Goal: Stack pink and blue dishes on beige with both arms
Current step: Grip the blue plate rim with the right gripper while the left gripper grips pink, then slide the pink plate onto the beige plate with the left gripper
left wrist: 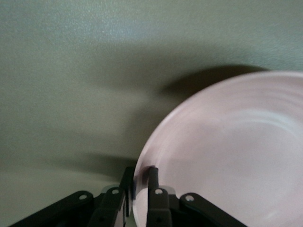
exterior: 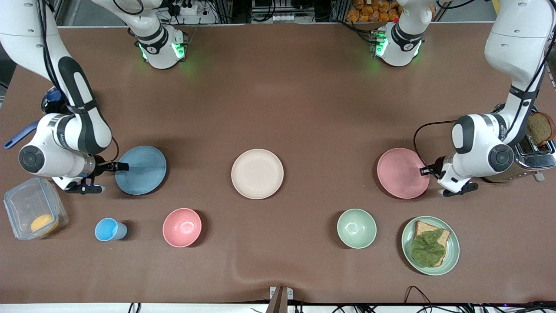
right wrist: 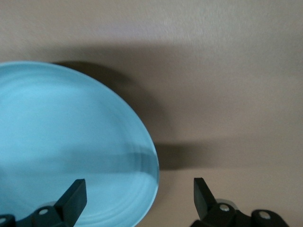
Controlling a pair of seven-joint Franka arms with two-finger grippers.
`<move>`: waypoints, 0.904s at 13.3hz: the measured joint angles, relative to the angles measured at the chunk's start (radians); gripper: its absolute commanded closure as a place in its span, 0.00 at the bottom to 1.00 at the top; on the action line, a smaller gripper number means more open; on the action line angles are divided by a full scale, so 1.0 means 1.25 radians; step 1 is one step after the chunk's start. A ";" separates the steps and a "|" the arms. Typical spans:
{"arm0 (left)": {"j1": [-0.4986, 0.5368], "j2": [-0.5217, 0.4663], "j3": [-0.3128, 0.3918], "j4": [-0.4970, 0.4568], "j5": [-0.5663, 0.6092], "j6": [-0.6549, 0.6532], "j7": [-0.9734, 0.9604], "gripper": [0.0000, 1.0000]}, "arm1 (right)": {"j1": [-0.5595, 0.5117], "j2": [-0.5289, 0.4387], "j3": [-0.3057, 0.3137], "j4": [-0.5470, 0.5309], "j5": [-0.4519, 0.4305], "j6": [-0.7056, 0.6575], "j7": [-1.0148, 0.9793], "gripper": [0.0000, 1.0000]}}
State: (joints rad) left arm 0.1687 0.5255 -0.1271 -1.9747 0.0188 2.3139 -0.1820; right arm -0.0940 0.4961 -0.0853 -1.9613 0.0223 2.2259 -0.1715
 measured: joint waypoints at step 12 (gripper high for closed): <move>-0.008 -0.125 -0.215 0.029 -0.090 -0.108 -0.055 1.00 | -0.003 0.031 0.000 -0.014 0.027 0.031 -0.007 1.00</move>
State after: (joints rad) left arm 0.1584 0.3691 -0.3963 -1.9387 -0.0937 2.1792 -0.2509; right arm -0.0974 0.5352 -0.0852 -1.9793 0.0556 2.2641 -0.1808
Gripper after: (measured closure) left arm 0.952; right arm 0.736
